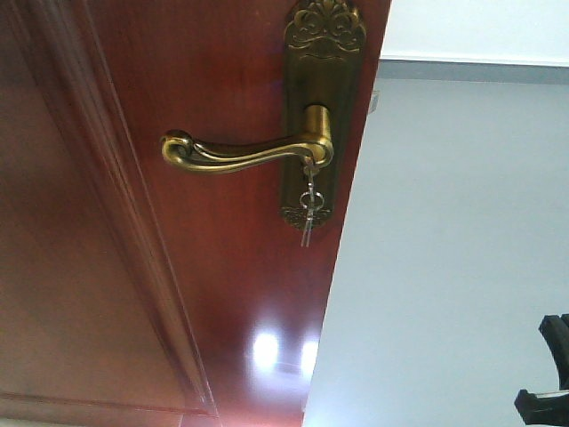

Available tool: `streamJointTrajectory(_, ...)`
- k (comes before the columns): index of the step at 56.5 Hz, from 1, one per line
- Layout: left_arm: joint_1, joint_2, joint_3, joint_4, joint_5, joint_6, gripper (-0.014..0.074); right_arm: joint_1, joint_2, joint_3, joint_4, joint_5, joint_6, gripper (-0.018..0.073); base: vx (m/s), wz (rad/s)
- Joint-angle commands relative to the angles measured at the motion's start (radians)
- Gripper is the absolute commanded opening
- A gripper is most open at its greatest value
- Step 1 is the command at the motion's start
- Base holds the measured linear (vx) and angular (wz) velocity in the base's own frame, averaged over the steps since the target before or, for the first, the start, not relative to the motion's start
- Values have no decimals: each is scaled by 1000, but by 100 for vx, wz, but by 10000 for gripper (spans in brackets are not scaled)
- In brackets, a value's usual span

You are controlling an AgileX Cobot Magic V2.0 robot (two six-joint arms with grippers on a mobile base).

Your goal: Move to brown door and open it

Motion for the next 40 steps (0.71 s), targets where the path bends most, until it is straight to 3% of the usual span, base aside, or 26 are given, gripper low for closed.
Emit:
streamJointTrajectory(1, -3, -1, -37, 133, 19, -106, -3, -2, -6, 3, -3, -76, -9, 0, 0, 0)
streamJointTrajectory(5, -3, -1, -37, 277, 15, -249, -3, -2, -6, 3, -3, -82, -9, 0, 0, 0)
streamJointTrajectory(19, -3, -1, -37, 832, -90, -972, -3, -2, -6, 3, -3, -82, -9, 0, 0, 0)
streamJointTrajectory(23, -3, -1, -37, 943, -112, -1101, -3, -2, -6, 3, -3, -82, -9, 0, 0, 0)
streamJointTrajectory(29, -3, -1, -37, 1046, -116, -1208, -3, -2, -6, 3, -3, -82, -9, 0, 0, 0)
streamJointTrajectory(40, -3, 0, -37, 1060, -119, -1208, -3, -2, -6, 3, -3, -82, -9, 0, 0, 0)
